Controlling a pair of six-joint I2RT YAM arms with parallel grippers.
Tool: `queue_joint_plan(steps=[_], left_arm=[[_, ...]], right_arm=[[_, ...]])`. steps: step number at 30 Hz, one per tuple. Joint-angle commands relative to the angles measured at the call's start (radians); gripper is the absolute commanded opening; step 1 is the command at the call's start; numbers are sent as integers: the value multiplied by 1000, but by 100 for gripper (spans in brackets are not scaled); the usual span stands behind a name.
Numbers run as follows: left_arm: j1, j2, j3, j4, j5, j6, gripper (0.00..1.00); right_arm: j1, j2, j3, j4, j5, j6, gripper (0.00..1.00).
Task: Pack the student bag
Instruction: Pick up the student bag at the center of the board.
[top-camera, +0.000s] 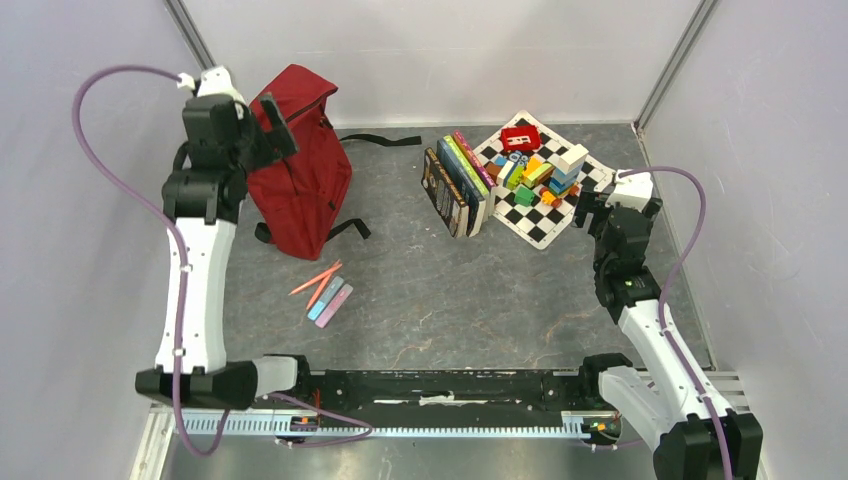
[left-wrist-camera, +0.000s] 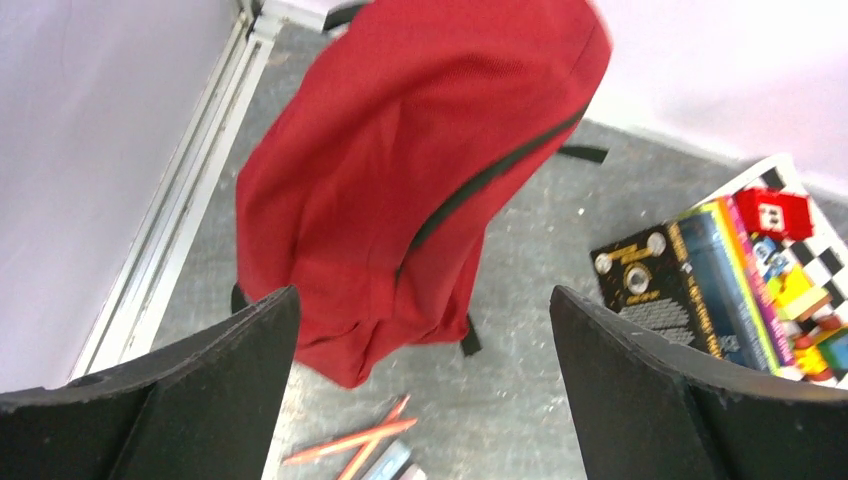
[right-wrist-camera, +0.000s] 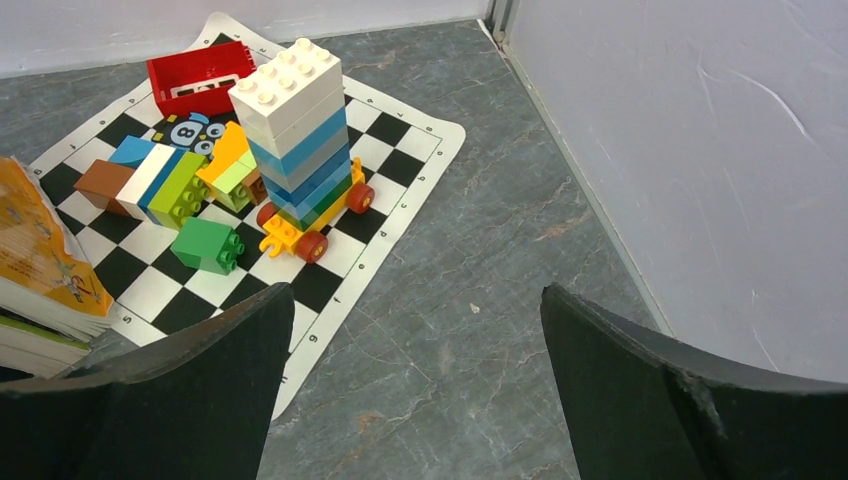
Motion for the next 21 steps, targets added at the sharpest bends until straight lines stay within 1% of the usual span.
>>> queue_joint_plan(steps=[1,6,11,16,21], left_arm=[[6,135,170,-45,45,-60,100],[-2,246,272,-29,61,-61,100],[-40,283,300,-6,22,24,100],[-98,297,282,21,-82,169,97],[-157,339,280,36,-235,318,94]], right_arm=[[0,-12,45,16,-8,21,98],[-1,-39,16,25,-12,57,98],[0,-52,-11,23,-38,76,98],[0,-42,-12,7,-77,74,98],[0,-27,2,-9,-128,73,98]])
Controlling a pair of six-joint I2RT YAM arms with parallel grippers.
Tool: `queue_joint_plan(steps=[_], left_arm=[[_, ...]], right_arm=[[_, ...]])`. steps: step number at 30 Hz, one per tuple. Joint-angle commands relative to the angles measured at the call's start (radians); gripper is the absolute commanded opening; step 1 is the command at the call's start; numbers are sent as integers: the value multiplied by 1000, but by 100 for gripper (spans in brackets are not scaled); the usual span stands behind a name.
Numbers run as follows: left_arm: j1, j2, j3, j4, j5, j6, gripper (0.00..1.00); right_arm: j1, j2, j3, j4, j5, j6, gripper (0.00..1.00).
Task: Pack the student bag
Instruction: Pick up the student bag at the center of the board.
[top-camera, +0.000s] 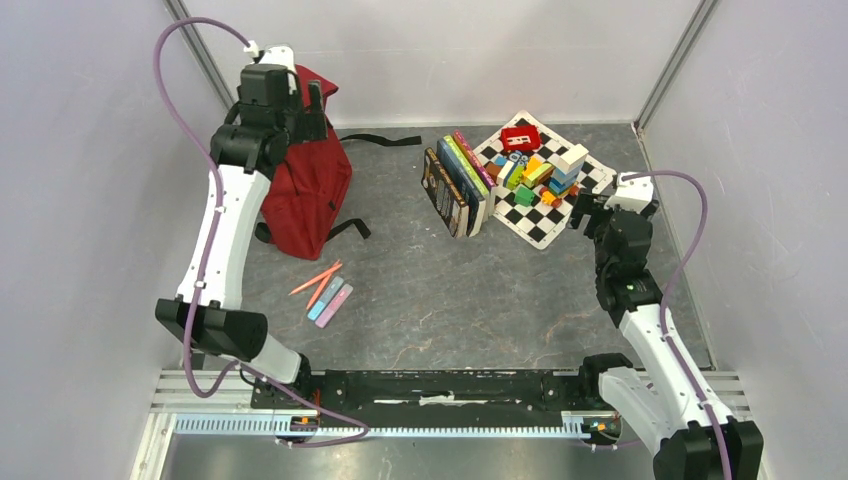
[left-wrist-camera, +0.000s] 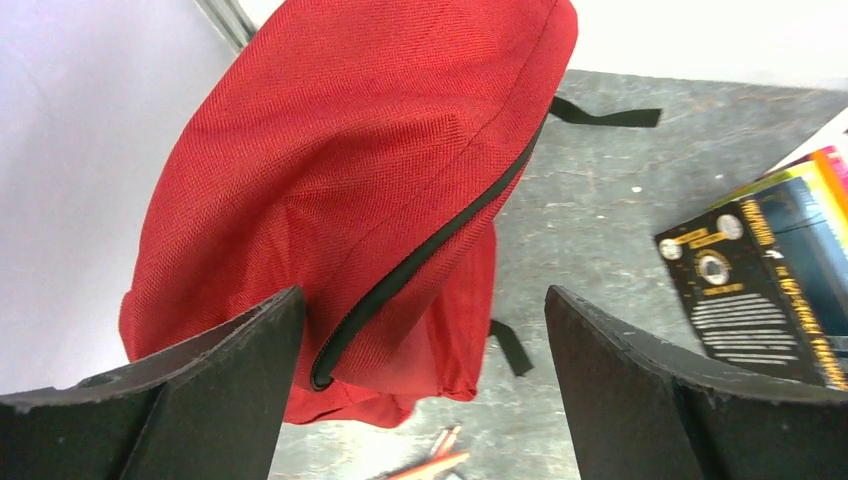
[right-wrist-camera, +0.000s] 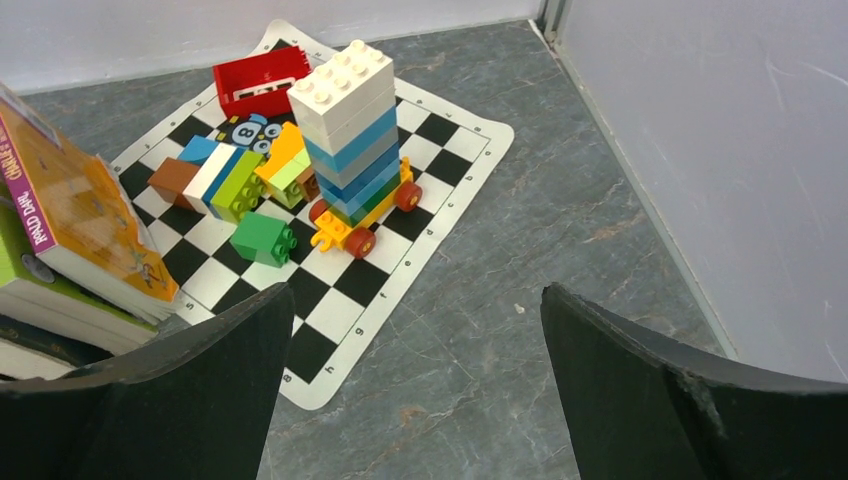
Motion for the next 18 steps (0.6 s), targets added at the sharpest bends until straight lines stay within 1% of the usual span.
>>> queue_joint_plan(steps=[1,4,6,8,10,11,12,14,15,18], left_arm=[[-35,43,35,41,-160,193,93],[-39,80,47,41,-199,230,86],[-40,101,63,42,-202,250,76],[-43,115,80,44,-208,264,59],[-48,118,94,59,-238,281,39],[-48,114,97,78,-253,291,27],[-48,107,98,105,-270,298,18],[-48,95,100,159,-283,315,6],[-48,92,112,180,-278,321,2],[-48,101,175,200,-214,347,2]], right_arm=[[0,9,15,-3,-58,13,98],[-1,6,15,-11,-75,16,98],[0,0,11,-15,-78,19,98],[-1,-5,6,-17,-79,21,98],[0,-8,7,-23,-80,21,98],[-1,-9,8,-25,-79,22,98],[0,-11,10,-25,-79,23,98],[-1,-11,12,-25,-80,23,98],[0,-9,15,-26,-82,22,98],[0,-2,30,-30,-88,19,98]])
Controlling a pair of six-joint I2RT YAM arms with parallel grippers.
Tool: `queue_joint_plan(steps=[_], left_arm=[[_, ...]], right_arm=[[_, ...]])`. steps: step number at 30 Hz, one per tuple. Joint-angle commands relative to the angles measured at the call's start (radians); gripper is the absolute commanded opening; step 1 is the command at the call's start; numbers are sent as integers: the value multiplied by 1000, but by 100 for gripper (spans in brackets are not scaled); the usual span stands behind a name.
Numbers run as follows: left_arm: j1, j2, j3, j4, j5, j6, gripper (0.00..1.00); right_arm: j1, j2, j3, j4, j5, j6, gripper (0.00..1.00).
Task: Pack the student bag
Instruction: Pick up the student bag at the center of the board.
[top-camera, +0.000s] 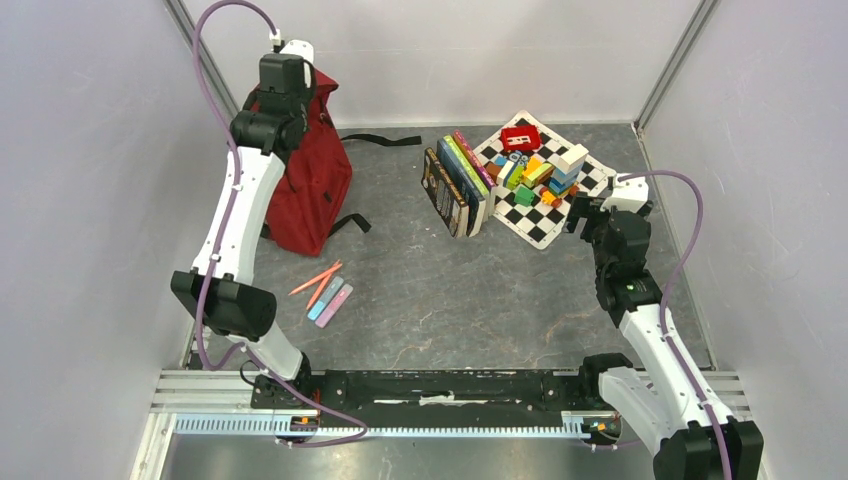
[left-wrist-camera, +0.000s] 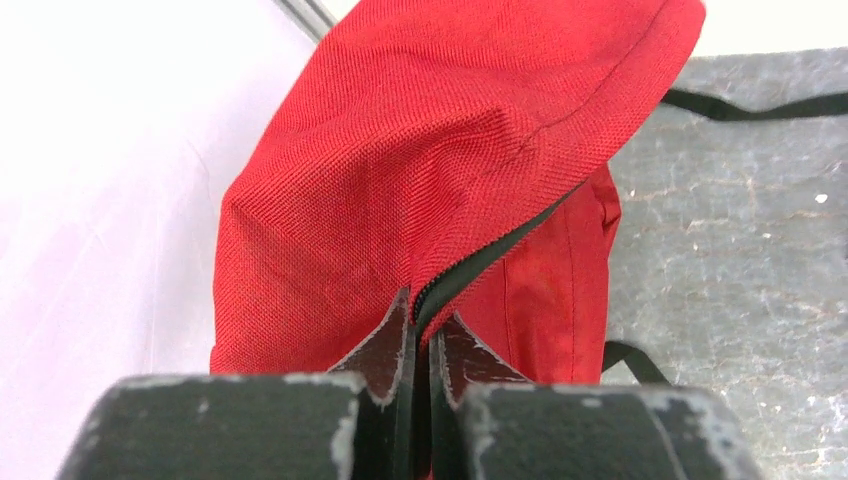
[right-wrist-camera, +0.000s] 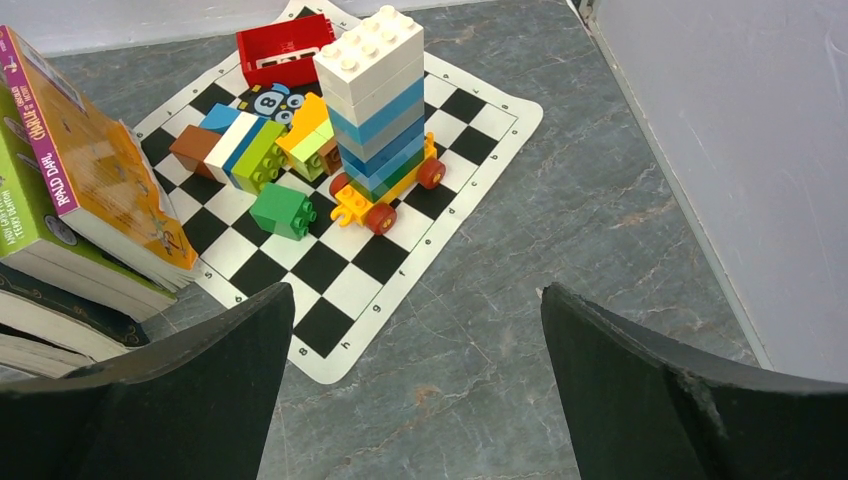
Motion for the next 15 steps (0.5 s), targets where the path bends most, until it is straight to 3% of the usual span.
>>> queue_joint_plan(steps=[1,10,15], left_arm=[[-6,-27,136,152,51,79,2],[-6,-114,214,176,369,76,2],[-6,-179,208,93,557,78,2]], right_arm=[[-1,-3,35,10,-17,2,98],[0,0,71,7,-75,-25,98],[0,9,112,26,-262,-60,98]])
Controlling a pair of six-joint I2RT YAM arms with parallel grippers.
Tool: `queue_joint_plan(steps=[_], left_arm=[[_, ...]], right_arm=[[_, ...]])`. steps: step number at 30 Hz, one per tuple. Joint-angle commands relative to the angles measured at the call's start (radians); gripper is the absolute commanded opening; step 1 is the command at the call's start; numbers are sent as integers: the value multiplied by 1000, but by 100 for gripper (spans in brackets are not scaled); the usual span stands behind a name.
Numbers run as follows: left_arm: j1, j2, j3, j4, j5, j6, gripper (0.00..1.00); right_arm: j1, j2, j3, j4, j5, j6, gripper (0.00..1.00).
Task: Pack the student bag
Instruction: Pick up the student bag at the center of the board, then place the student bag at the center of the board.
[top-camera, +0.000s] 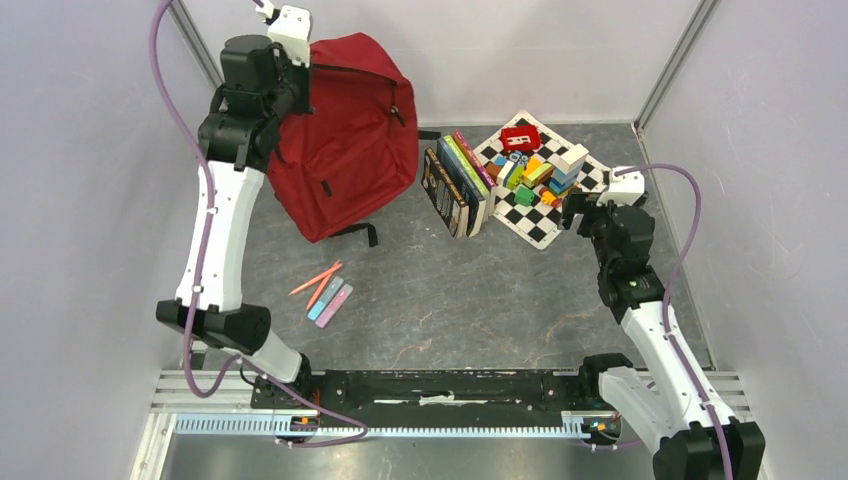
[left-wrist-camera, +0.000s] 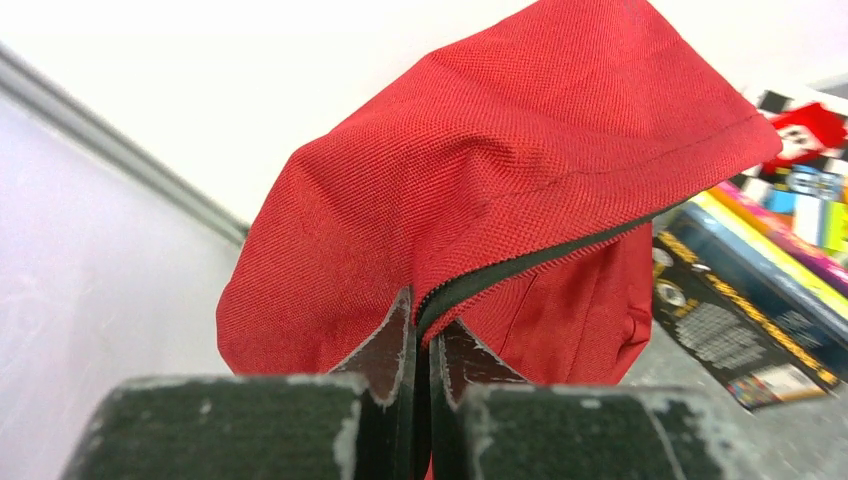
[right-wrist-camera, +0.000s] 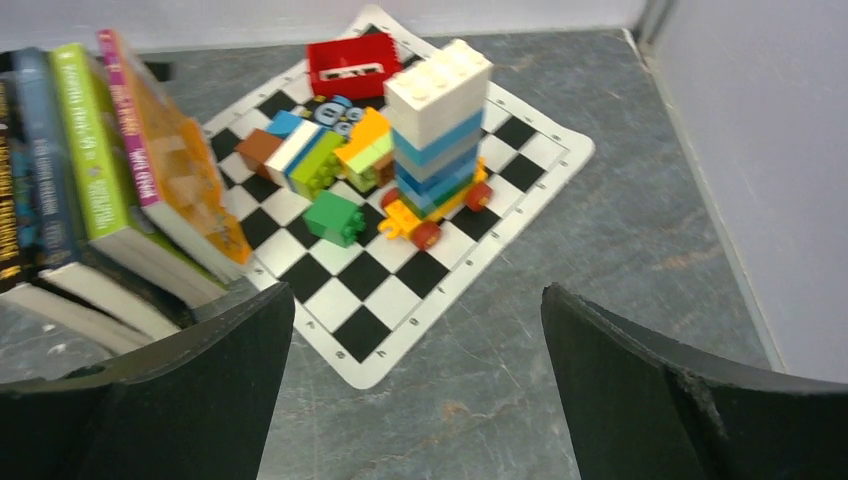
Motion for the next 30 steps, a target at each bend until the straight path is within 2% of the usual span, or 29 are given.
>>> queue_joint_plan(steps=[1,4,7,11,15,21,30], left_arm=[[-4,-124,58,32,229,28,2],[-4,-145,46,-35,276,10,2],[-4,-198,-19,-40,249,4,2],[-5,-278,-94,-41,236,9,2],[-5,-345,-146,-65,302,-17,2],[-4,-404,-241,-118,434,-47,2],[-4,-491,-366,-179,442,-22,2]], right_arm=[[0,3,81,49,-221,-52,98],[0,21,128,58,-377,-77,98],[2,44,175,52,-492,-73,98],[15,59,208,62,-559,-60,98],[53,70,229,78,-611,-71,98],[214,130,256,110,-682,-129,97],[438,216,238,262,-694,-171,93]])
